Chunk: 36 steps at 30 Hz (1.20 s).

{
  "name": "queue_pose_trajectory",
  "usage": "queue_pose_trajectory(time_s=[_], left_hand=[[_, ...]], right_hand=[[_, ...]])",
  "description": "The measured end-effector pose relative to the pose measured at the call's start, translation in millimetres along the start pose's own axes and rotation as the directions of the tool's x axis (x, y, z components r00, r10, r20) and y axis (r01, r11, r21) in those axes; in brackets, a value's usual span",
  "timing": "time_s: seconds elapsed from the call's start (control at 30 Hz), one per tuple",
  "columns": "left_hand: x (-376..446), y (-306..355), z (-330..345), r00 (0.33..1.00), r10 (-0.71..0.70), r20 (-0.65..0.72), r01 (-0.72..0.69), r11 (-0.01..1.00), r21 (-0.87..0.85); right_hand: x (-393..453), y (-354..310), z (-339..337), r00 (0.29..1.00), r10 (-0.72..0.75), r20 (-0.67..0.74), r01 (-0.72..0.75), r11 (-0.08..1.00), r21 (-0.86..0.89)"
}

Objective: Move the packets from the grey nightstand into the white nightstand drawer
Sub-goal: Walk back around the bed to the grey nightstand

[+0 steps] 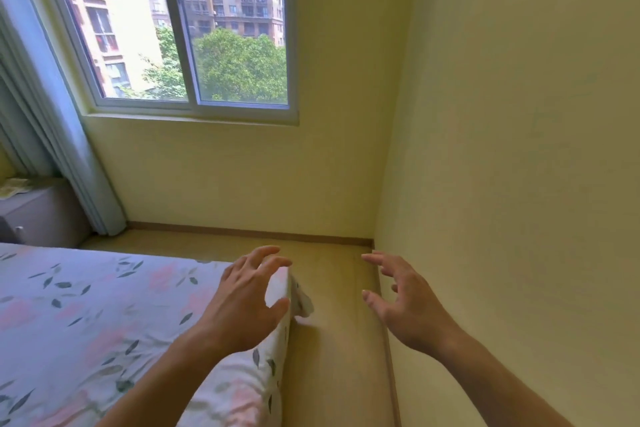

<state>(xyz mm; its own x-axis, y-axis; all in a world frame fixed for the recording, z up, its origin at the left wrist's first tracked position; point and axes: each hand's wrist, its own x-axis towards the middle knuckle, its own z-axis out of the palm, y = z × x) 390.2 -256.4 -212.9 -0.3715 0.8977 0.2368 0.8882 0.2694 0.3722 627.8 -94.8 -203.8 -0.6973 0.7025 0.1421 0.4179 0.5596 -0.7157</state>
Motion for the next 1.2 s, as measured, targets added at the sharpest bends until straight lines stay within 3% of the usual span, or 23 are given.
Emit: queue_pose_trajectory(time_s=[0.27,0.57,0.7,0.87,0.97,1.2], left_hand=[[133,-41,22,0.976,-0.2,-0.092,0.201,0.979,0.012],[191,-107,14,0.82,-0.509,-0.262,0.527,0.85,-0.001],[233,-150,19,0.757,-0.574,-0.313,0.607,0.794,0.013],[311,-210,28,0.707,-0.626,-0.329,0.656,0.755,-0.029],[378,-240,37,0.72,-0.622,-0.309,0.642,0.765,-0.045],[552,-280,46,0.827,-0.508,-0.24,0.521,0.853,-0.008]], right_hand=[[195,57,2,0.982,-0.109,0.153,0.102,0.993,0.053],[392,36,48,0.859,-0.324,0.396,0.285,0.946,0.154],[473,27,78,0.799,-0.4,0.448,0.351,0.916,0.191],[571,26,96,0.791,-0.411,0.454,0.357,0.912,0.204],[630,37,97,0.798,-0.404,0.448,0.34,0.914,0.22],[761,94,84,0.864,-0.302,0.404,0.23,0.949,0.217]])
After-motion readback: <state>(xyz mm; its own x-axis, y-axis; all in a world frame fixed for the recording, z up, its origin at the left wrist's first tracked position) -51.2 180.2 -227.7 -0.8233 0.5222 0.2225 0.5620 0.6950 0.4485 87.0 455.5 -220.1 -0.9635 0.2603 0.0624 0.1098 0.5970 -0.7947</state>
